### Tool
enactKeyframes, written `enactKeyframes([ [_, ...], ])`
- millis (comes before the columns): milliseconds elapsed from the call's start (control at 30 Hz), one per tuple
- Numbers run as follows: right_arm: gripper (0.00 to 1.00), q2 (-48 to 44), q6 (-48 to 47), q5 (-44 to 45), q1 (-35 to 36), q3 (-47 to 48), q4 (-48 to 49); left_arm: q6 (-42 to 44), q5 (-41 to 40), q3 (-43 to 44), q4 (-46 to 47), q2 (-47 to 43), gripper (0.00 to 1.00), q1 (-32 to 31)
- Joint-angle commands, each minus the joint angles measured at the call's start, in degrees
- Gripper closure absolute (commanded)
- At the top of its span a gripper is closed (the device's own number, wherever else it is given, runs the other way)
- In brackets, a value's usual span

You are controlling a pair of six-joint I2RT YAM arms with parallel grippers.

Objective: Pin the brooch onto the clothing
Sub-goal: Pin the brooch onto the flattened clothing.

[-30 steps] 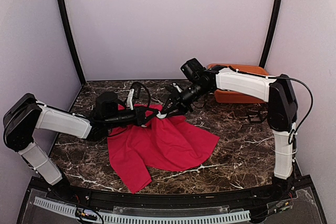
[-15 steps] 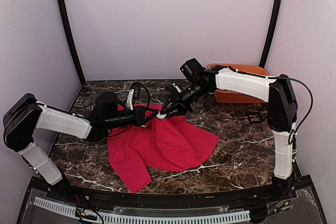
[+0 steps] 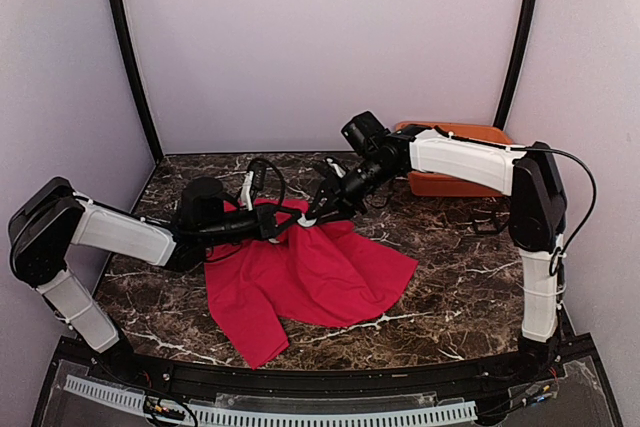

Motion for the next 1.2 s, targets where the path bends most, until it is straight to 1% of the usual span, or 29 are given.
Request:
enactKeyframes([
  [0, 0.79, 0.75, -0.78, 5.86, 0.56, 0.96, 1.33, -2.04, 6.49, 0.09, 9.23, -0.52, 0.99, -1.08],
  [300, 0.81, -0.08, -1.51, 8.46, 0.82, 1.05, 1.60, -6.41, 8.25, 0.39, 13.98, 0.86, 0.99, -1.08],
  [400, 0.86, -0.32, -1.68, 9.79, 1.02, 1.06, 1.92, -8.08, 8.51, 0.62, 15.59, 1.61, 0.99, -1.08],
  [633, 0.87, -0.22, -1.21, 8.84, 1.27, 0.89, 3.74, -9.95, 8.69, 1.05, 17.13, 2.70, 0.99, -1.42],
  [700, 0.86, -0.29, -1.65, 8.13, 1.29, 1.42, 3.24, -9.70, 8.60, 1.12, 16.83, 2.69, 0.99, -1.39],
  [967, 0.74, -3.53, -3.37, 3.64, 0.62, 0.75, 1.47, -8.42, 9.43, 1.80, 15.77, 2.01, 0.99, -1.43],
  [1067, 0.71, -6.21, -4.01, 2.14, 0.13, -1.14, 1.61, -8.69, 10.10, 1.72, 16.52, 1.99, 0.99, -1.43],
  [1167, 0.71, -9.46, -4.50, 0.91, -0.76, -5.33, 4.07, -8.97, 11.08, 1.47, 17.50, 2.12, 0.99, -1.39],
])
